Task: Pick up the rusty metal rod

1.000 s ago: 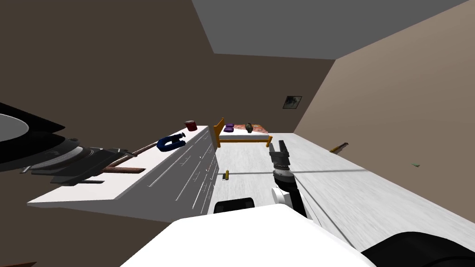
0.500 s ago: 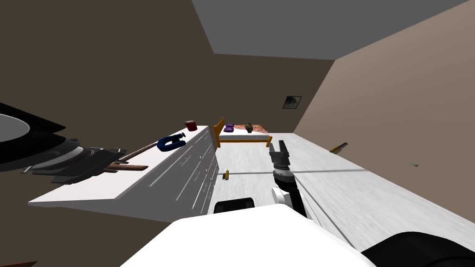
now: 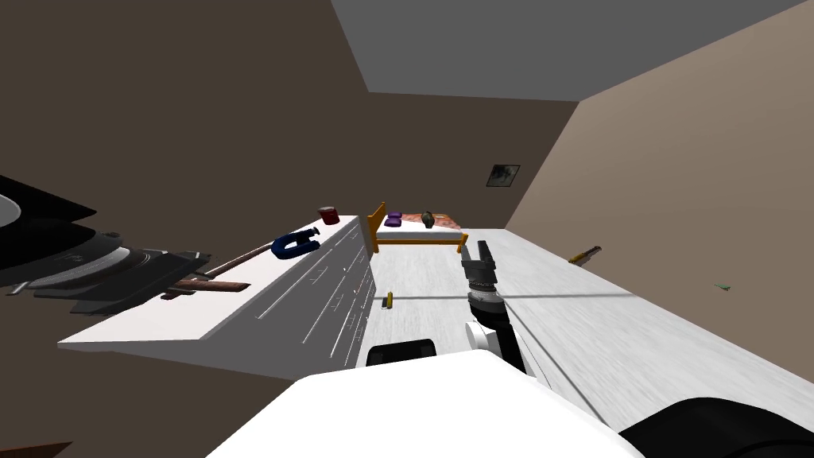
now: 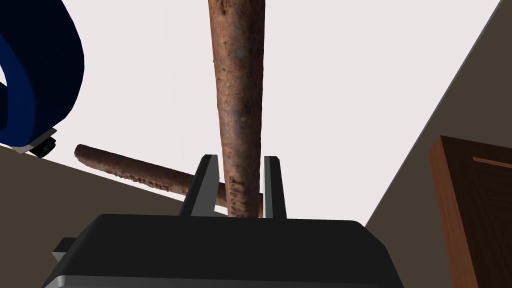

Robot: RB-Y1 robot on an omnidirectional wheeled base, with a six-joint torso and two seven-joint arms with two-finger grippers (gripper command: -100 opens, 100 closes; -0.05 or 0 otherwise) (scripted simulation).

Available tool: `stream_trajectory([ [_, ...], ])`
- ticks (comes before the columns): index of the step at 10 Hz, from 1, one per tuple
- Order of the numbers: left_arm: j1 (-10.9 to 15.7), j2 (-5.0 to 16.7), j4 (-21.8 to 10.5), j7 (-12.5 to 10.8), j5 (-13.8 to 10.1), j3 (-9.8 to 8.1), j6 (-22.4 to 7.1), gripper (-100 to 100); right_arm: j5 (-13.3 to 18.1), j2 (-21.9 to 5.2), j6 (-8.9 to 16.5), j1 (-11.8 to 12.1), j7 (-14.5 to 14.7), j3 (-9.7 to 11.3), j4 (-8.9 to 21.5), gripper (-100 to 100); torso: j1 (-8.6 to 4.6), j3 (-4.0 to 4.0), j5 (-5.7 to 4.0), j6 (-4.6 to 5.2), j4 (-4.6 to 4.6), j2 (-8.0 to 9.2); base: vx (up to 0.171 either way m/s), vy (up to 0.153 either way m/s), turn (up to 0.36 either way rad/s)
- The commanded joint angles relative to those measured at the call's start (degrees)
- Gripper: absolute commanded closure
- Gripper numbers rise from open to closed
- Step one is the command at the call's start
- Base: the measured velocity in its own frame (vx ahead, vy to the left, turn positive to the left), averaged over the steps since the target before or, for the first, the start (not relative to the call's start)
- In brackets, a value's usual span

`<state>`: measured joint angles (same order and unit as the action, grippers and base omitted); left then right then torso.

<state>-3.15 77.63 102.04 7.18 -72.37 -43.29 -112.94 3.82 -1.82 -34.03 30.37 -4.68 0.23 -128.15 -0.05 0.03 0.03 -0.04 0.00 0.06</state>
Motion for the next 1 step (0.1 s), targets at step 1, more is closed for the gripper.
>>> stream_trajectory([
  [1,0.00,0.00,0.00,0.00,0.00,0.00,0.00,0,0.00,0.00,0.00,0.00,0.00,0.00,0.00,0,0.00,0.00,0.00,0.00,0.00,0.00,0.000,0.000,0.000],
])
